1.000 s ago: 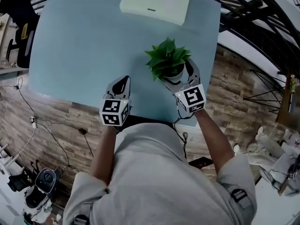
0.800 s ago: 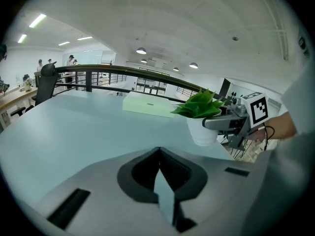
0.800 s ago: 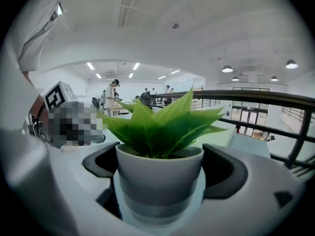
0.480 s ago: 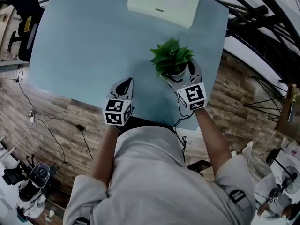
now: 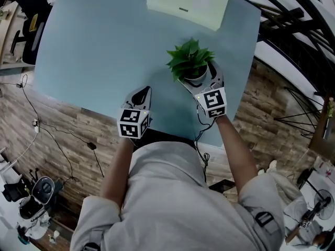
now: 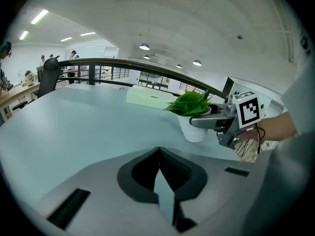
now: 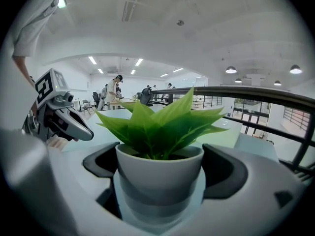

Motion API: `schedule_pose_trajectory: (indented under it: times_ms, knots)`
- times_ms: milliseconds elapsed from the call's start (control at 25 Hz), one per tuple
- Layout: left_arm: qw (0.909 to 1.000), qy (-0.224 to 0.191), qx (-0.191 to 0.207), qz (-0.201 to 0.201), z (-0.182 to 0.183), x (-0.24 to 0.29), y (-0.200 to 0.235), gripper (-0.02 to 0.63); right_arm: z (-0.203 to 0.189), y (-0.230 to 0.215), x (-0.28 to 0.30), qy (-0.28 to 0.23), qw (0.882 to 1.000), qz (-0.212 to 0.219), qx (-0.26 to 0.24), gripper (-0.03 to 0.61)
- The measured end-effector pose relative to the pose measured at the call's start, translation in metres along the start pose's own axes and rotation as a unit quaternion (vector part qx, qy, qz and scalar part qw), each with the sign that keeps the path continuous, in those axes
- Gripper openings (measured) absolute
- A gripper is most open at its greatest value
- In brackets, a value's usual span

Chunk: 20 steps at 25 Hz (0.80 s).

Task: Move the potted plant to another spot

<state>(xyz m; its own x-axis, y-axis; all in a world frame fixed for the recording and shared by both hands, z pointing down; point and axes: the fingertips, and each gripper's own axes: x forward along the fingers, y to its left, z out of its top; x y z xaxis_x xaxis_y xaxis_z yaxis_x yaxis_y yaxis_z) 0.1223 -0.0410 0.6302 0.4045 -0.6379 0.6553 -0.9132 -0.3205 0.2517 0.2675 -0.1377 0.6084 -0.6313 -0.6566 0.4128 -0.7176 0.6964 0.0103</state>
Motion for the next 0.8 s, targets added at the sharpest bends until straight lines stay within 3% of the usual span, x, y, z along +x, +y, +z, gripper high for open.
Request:
schedule_pose_trajectory:
  times_ms: [280,800]
  knots:
    - [0.9998,0.002,-0.021,0.007,-0.0080,-0.0048,-0.0003,0.012,-0.0029,-0.0001,0.0020,-0.002,1.000,-0.001,0.002,0.522]
    - [0.9996,0.011,-0.023,0.011,-0.0079,0.0008,0.0052,0.012,-0.0100,0.0006,0.0106,-0.002,1.000,0.003,0.010,0.522]
